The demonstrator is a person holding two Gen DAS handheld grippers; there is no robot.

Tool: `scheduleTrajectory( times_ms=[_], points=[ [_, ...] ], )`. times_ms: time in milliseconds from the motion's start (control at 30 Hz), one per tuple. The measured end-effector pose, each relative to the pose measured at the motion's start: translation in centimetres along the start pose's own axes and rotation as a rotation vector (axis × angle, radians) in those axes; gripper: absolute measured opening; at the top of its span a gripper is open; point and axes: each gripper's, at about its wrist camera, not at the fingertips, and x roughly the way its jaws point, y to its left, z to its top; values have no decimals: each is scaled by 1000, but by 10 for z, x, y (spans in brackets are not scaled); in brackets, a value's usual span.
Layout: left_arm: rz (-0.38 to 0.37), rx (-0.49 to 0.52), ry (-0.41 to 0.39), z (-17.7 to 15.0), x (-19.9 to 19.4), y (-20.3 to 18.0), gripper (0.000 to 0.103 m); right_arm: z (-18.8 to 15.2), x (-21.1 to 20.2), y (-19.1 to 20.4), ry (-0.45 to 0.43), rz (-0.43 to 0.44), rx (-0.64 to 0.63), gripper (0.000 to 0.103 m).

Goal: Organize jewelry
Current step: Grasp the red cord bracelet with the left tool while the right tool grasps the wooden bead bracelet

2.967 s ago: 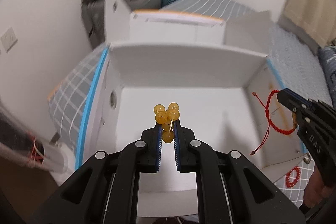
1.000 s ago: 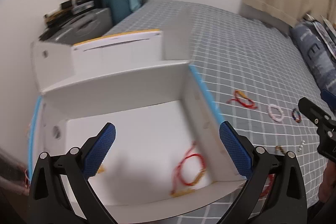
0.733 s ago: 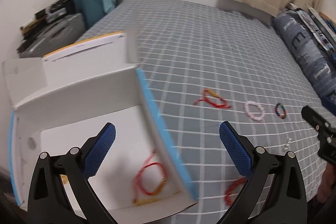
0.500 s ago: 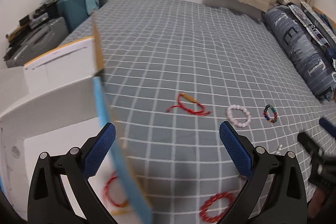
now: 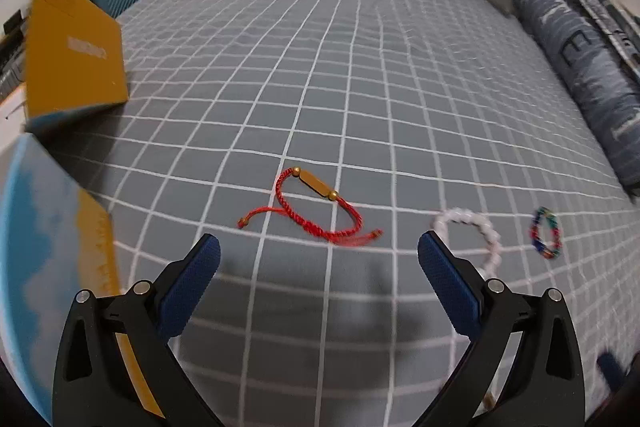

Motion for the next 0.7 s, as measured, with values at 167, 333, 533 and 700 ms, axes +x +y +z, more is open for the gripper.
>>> scheduleTrajectory(
  times_ms=[167,333,533,700],
  points=[
    [76,-1,-4,2,40,0,97,-18,24,6,28,7,-13,95],
    [75,-39,37,2,66,11,97,-30,47,6,78,15,2,90],
    [93,-37,23,1,69,9,86,-37,58,8,102,37,2,73],
    [92,-43,16,-1,65,10,56,-37,57,9,113,68,6,46]
  ],
)
